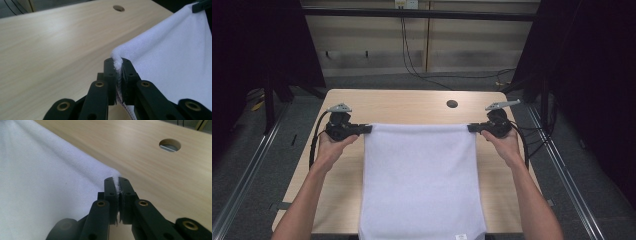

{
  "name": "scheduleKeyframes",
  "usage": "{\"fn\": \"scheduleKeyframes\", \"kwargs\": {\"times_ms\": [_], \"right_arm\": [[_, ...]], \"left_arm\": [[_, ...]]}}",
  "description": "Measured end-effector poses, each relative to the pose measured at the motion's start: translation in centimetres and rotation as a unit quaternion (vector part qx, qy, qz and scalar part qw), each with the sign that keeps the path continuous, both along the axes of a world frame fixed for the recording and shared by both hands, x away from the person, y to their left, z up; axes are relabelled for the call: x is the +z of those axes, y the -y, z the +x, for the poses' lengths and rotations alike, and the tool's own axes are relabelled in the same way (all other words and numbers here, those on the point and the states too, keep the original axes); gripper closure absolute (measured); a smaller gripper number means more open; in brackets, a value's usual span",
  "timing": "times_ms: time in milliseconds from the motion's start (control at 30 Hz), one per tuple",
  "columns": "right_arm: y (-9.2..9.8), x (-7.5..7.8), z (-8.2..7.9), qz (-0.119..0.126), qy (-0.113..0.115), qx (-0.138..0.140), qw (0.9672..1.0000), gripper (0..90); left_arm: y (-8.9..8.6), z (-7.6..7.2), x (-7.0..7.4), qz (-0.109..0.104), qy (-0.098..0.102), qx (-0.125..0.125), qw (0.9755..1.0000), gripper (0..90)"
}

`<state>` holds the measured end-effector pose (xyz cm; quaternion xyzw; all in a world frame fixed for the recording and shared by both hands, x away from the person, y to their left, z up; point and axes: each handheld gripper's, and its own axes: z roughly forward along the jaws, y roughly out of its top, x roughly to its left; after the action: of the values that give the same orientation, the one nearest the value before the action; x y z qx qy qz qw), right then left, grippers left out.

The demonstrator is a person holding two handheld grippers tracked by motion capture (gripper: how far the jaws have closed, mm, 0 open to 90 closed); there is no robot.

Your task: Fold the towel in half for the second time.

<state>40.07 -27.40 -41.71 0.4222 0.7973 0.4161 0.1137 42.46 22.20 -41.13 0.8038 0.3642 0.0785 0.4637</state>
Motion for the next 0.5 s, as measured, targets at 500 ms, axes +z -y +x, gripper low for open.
{"fn": "scheduleKeyframes", "kwargs": {"times_ms": [500], "right_arm": [[0.3,3.3,-1.2,0.029,0.051,0.002,0.9983,86.9]], "left_arm": [[0.2,-2.0,2.0,-0.033,0.044,-0.012,0.9984,84.6]]}}
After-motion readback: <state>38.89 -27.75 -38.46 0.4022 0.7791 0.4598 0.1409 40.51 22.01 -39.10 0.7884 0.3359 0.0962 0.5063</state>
